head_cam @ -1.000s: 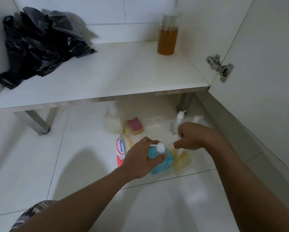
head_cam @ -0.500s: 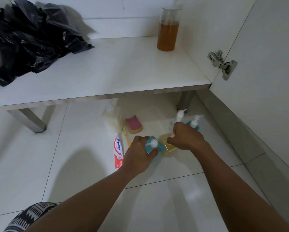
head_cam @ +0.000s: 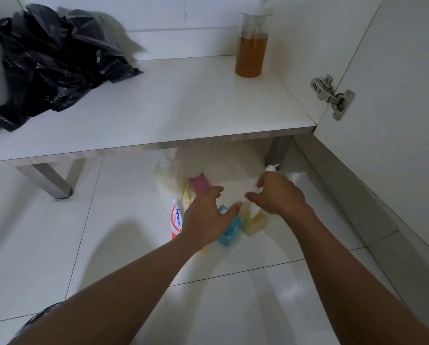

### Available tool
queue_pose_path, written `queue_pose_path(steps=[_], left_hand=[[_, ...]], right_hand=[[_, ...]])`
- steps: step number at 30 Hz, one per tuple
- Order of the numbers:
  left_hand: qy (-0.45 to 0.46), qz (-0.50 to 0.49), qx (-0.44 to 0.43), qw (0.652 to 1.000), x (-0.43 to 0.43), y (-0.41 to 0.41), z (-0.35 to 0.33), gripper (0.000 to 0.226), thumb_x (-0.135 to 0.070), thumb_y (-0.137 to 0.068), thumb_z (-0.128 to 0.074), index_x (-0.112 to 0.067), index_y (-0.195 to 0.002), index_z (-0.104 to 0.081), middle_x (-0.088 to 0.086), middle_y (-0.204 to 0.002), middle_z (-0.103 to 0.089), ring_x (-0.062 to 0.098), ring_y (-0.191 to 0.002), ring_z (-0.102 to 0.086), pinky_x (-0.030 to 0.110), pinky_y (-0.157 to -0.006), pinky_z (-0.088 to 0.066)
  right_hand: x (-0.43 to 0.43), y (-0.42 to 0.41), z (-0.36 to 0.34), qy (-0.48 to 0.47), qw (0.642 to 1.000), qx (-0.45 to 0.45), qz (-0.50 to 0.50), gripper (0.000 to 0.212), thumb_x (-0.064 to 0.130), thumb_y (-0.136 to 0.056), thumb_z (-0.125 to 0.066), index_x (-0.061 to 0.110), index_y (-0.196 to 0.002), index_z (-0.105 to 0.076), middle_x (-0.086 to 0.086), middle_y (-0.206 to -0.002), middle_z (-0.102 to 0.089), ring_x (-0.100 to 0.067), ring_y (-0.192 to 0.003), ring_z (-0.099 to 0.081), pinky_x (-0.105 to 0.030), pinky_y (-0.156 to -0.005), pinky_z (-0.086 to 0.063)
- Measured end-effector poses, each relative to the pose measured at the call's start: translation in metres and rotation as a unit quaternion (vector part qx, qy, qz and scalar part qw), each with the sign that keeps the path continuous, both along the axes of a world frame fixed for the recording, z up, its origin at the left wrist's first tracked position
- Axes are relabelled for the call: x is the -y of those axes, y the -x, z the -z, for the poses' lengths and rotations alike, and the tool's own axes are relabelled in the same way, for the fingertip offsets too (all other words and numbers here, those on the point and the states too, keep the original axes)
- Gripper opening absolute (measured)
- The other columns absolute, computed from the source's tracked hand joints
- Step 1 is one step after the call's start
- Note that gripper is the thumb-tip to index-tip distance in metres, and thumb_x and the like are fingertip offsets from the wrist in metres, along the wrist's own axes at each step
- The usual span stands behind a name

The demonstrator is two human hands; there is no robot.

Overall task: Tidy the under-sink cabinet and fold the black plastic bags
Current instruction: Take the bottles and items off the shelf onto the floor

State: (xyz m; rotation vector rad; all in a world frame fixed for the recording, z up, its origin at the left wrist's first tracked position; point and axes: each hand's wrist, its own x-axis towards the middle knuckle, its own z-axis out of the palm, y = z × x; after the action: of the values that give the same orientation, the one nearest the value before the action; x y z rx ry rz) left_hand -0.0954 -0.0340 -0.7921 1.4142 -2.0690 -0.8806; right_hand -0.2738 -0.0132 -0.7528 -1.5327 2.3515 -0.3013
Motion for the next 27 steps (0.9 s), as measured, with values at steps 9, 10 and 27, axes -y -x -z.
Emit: queue_pose_path(steps=[9,10,27], left_hand=[[0.239,-0.011,-0.118,0.964,0.076,0.047,-0.095,0.032,-0.038,-0.093,-0.061,-0.018,-0.118,-0.064,-0.004,-0.101,-0.065,0.016,-0.094,-0.061,0.042,-0.084,-0.053],[0.216,-0.019,-0.097,0.971,0.091,0.055,-0.101,0.036,-0.037,-0.093,-0.061,-0.018,-0.124,-0.062,-0.002,-0.108,-0.065,0.018,-0.101,-0.06,0.042,-0.089,-0.052],[0.016,-0.001,0.059,0.998,0.366,0.176,-0.09,0.133,-0.062,-0.063,-0.084,-0.026,-0.16,0.0,0.007,-0.157,-0.035,0.036,-0.141,-0.036,0.051,-0.112,-0.037]], right_hand=[[0.071,0.018,-0.077,0.292,0.954,0.068,0.025,0.025,0.032,-0.088,-0.069,0.016,-0.106,-0.064,0.002,-0.091,-0.064,-0.011,-0.082,-0.06,-0.03,-0.078,-0.053],[0.084,0.022,-0.077,0.293,0.953,0.07,0.024,0.028,0.031,-0.088,-0.07,0.016,-0.111,-0.063,0.001,-0.096,-0.064,-0.011,-0.086,-0.06,-0.028,-0.079,-0.051],[0.334,0.118,-0.062,0.277,0.926,0.227,0.115,0.134,0.061,-0.061,-0.083,0.015,-0.157,-0.001,-0.009,-0.156,-0.031,-0.025,-0.141,-0.036,-0.034,-0.108,-0.037]])
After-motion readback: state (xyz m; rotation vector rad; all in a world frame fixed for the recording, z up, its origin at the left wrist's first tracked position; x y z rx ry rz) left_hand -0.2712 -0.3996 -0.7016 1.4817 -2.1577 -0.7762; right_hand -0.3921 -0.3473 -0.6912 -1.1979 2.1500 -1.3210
